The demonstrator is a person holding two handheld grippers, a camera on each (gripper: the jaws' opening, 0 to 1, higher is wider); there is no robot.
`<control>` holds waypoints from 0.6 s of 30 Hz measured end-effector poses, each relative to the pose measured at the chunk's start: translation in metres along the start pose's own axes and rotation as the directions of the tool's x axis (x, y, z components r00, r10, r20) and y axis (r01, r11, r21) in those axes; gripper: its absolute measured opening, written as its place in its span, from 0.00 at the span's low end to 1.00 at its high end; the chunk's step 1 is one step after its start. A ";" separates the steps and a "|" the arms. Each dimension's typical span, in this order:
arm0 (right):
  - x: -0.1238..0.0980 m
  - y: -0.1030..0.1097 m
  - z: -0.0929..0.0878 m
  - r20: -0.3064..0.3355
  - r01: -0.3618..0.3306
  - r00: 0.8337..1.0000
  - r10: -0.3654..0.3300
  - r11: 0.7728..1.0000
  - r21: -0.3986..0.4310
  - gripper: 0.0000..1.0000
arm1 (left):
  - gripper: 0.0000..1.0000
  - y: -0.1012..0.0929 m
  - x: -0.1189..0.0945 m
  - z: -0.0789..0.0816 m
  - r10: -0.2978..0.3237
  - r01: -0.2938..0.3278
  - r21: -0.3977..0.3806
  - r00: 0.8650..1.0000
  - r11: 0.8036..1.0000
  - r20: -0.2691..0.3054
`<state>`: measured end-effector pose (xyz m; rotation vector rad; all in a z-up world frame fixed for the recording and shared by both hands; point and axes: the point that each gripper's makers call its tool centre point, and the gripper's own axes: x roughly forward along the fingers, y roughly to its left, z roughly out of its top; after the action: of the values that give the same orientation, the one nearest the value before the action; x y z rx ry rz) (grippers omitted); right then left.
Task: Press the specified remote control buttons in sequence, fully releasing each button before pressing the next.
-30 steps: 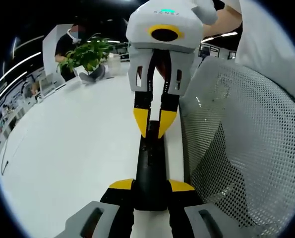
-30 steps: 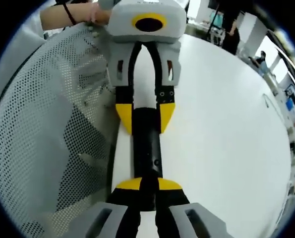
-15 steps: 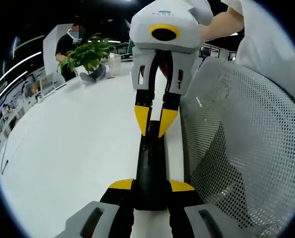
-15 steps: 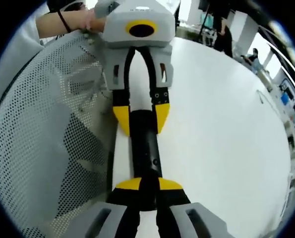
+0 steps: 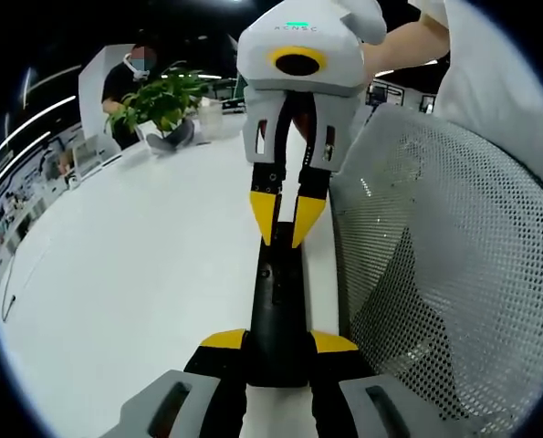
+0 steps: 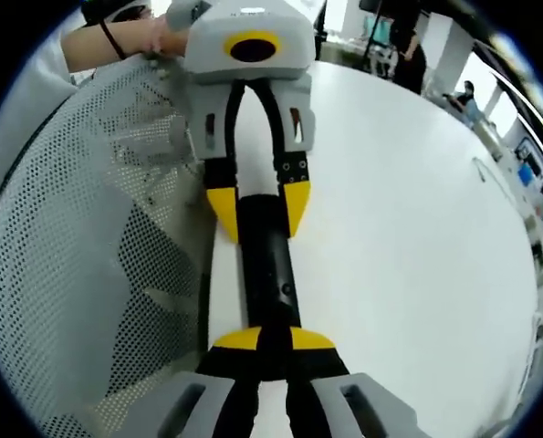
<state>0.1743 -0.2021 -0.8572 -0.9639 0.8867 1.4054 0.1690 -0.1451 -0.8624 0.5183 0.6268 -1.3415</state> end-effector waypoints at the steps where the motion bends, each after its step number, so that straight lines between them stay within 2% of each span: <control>1: 0.000 0.000 0.000 -0.016 -0.006 1.000 0.006 1.000 -0.015 0.06 | 0.24 0.000 0.000 0.000 0.000 0.000 0.000 1.000 1.000 0.000; 5: 0.002 0.002 0.000 -0.076 -0.010 0.997 0.005 0.998 -0.062 0.06 | 0.24 0.000 0.000 0.000 -0.004 0.004 0.004 1.000 1.000 0.000; 6: 0.002 0.002 -0.001 -0.118 -0.029 0.993 0.011 0.988 -0.152 0.06 | 0.24 0.000 0.000 0.000 -0.005 0.005 0.005 1.000 1.000 -0.001; 7: 0.003 0.002 0.000 -0.113 -0.028 0.993 0.017 0.995 -0.095 0.06 | 0.24 0.000 0.000 0.000 -0.007 0.007 0.006 1.000 1.000 -0.002; 10: 0.002 0.000 0.000 -0.093 -0.034 0.995 0.031 0.999 -0.031 0.06 | 0.24 0.000 0.000 0.000 -0.005 0.005 0.005 1.000 1.000 -0.003; 11: 0.001 0.001 -0.002 -0.087 -0.024 0.996 0.019 0.998 -0.066 0.06 | 0.24 0.000 0.000 0.000 -0.005 0.005 0.006 1.000 1.000 -0.003; 14: 0.001 0.003 -0.002 -0.088 0.002 0.996 -0.010 0.996 -0.092 0.06 | 0.24 0.000 0.000 0.000 -0.005 0.005 0.007 1.000 1.000 -0.003; 15: 0.001 0.003 -0.002 -0.085 0.005 0.996 -0.012 0.996 -0.088 0.06 | 0.24 0.000 0.000 0.000 -0.003 0.003 0.006 1.000 1.000 -0.003; 17: 0.000 0.001 -0.001 -0.055 0.015 0.998 -0.016 1.000 -0.027 0.06 | 0.24 0.000 0.000 0.000 0.000 0.000 0.001 1.000 1.000 -0.003; 18: 0.000 0.000 -0.002 -0.050 0.014 0.999 -0.016 0.999 -0.036 0.06 | 0.24 0.000 0.000 0.000 0.000 0.000 0.000 1.000 1.000 -0.003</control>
<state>0.1742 -0.2041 -0.8577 -1.0343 0.8926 1.3938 0.1690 -0.1453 -0.8623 0.5204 0.6288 -1.3406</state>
